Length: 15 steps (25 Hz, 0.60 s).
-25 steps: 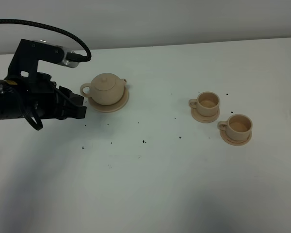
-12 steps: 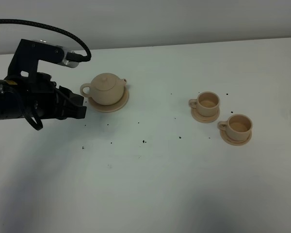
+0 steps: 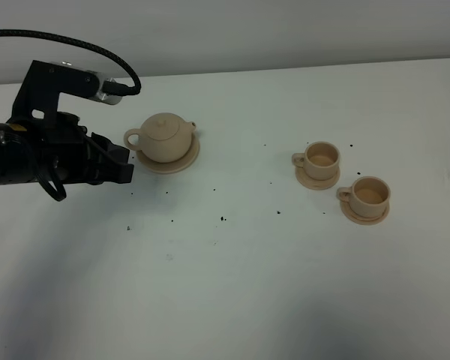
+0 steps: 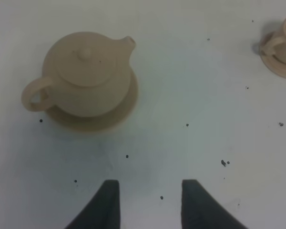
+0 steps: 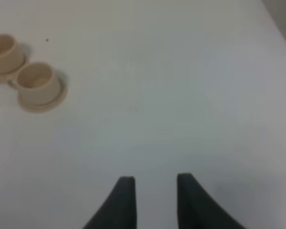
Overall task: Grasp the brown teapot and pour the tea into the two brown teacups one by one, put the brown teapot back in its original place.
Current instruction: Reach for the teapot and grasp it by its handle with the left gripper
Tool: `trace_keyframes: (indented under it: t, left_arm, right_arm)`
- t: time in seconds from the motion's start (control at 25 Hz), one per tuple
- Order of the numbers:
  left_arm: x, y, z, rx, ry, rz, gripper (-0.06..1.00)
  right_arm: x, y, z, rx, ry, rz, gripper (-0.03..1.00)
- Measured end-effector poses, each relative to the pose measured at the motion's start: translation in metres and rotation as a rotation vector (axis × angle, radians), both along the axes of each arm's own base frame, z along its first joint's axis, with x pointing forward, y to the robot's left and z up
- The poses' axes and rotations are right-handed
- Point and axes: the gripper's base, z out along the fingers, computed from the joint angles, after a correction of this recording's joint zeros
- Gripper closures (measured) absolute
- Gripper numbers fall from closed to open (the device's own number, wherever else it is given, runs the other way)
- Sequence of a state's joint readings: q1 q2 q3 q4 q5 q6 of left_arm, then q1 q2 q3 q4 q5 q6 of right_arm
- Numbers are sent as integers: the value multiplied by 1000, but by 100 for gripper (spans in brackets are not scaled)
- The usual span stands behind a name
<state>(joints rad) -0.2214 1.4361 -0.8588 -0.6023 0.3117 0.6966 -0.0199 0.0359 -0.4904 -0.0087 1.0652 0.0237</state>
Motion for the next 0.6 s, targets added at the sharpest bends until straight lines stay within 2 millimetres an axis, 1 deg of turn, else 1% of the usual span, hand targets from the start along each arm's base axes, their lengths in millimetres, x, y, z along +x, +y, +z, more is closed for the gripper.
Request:
trace_keyframes:
  t: [0.12,0.4,0.48,0.6]
  left_arm:
    - [0,0,0,0,0,0,59]
    - [1,0,1,-1,-12,6,59]
    - [4,-1,6,-5,-20,-1,59]
    - [8,-5,20,-34,-13,-16,59]
  right_arm:
    - [-6,0,0,-12,-38,-8,72]
    - [-6,0,0,-45,-41,7,72]
    - [-6,0,0,-45,-41,7,72]
    - [-6,0,0,-45,-41,7,72]
